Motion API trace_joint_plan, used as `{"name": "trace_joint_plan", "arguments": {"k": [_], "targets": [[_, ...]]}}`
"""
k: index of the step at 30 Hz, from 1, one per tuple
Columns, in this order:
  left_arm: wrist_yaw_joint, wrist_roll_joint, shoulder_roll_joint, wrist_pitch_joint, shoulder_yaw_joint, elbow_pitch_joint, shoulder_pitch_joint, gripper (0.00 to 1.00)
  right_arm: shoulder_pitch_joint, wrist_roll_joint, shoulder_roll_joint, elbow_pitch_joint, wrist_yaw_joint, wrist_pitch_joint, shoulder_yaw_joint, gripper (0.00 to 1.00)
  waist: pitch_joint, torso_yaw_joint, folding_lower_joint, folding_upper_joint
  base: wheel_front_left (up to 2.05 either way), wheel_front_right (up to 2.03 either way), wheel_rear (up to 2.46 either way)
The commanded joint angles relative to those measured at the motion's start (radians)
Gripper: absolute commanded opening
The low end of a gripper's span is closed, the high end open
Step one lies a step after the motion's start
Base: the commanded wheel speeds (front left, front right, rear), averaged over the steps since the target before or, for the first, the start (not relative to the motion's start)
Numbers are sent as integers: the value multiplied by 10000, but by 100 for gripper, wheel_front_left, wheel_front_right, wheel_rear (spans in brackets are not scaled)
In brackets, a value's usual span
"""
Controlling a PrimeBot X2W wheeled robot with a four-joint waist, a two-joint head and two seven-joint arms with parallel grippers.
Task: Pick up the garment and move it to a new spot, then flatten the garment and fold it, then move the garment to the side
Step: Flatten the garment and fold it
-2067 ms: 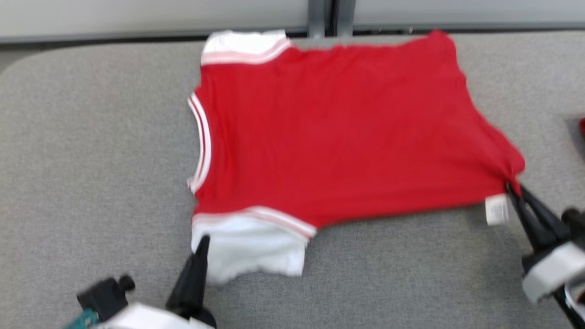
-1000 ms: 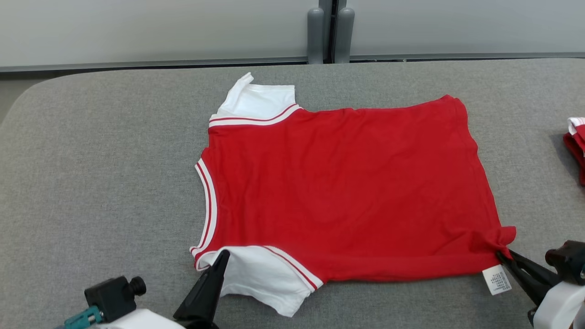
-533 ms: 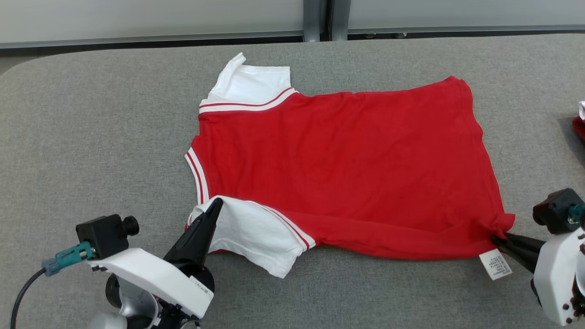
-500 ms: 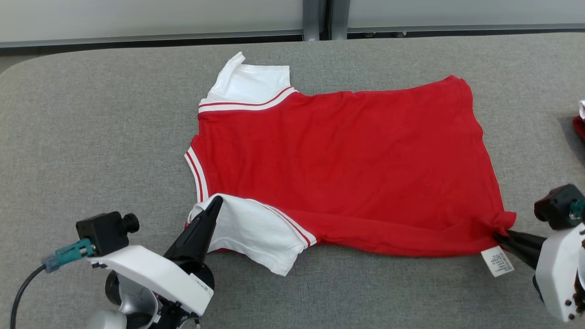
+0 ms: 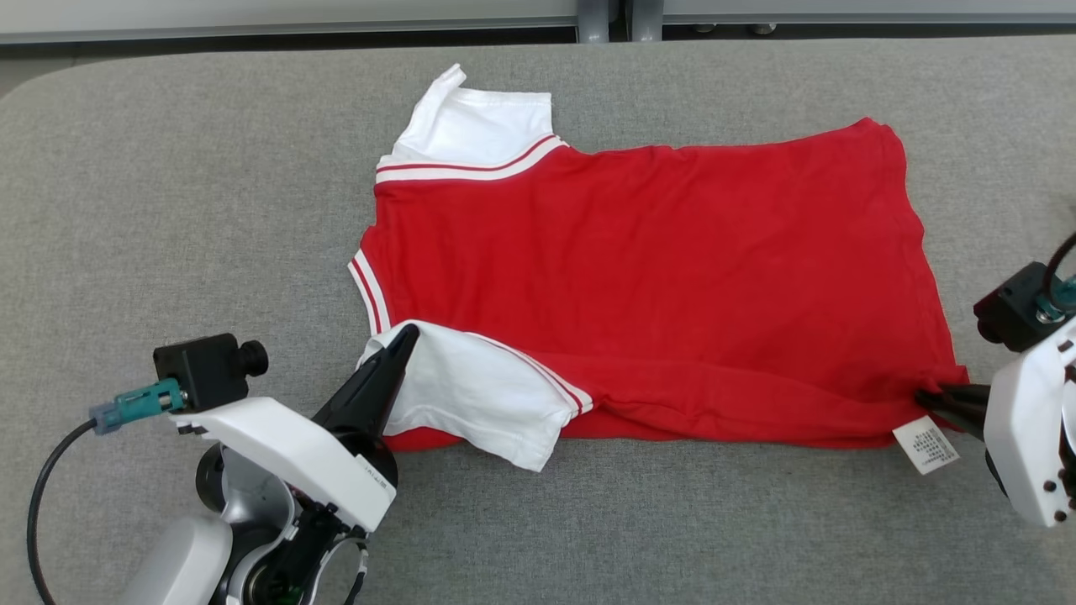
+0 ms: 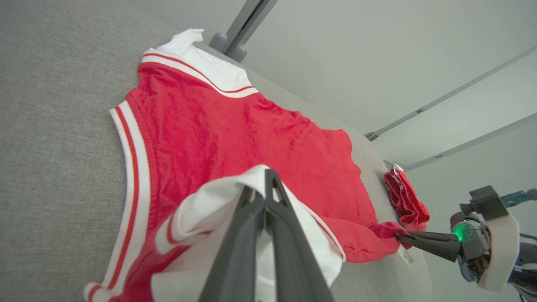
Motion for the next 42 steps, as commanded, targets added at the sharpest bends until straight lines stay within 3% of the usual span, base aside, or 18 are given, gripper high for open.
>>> {"name": "trace_joint_plan", "arguments": {"k": [1, 7, 9, 10, 12, 14, 20, 26, 34, 42], "targets": [[-24, -7, 41, 43, 5, 51, -213, 0, -175, 45, 45, 80, -3, 98, 8, 0, 75, 20, 0, 0, 0, 0, 0], [22, 40, 17, 308, -143, 483, -659, 0, -1006, -22, 339, 504, -3, 435, 221, 1, 373, 51, 0, 0, 0, 0, 0], [73, 83, 2, 350, -135, 646, -822, 0, -1317, -222, 412, 660, -3, 244, 288, 45, 471, 61, 0, 0, 0, 0, 0], [111, 95, -18, 367, -121, 750, -910, 10, -1412, -278, 474, 786, -3, 135, 293, 100, 518, 73, 0, 0, 0, 0, 0], [195, 72, -117, 293, -18, 1002, -1115, 45, -1588, -448, 592, 984, -3, -120, 317, 100, 614, 93, 0, 0, 0, 0, 0], [317, 140, -202, 156, 89, 1311, -1296, 100, -1653, -580, 714, 1239, -3, -461, 258, 100, 656, 113, 0, 0, 0, 0, 0], [403, 175, -337, -413, 418, 1656, -1212, 100, -1266, -1018, 967, 1545, -3, -1908, -113, 100, 600, -8, 0, 0, 0, 0, 0], [521, -11, -172, -997, 869, 702, 247, 100, 115, -1240, 1214, 1185, -3, -3219, -1156, 100, 174, -304, 0, 0, 0, 0, 0], [626, -212, 65, -1010, 826, -144, 2090, 100, 1999, -1753, 1972, 767, -3, -3628, -2322, 100, 328, -481, 0, 0, 0, 0, 0], [492, -139, 116, -926, 719, 315, 1827, 100, 2294, -2486, 2895, 1054, -3, -4000, -2950, 100, 731, -326, 0, 0, 0, 0, 0]]}}
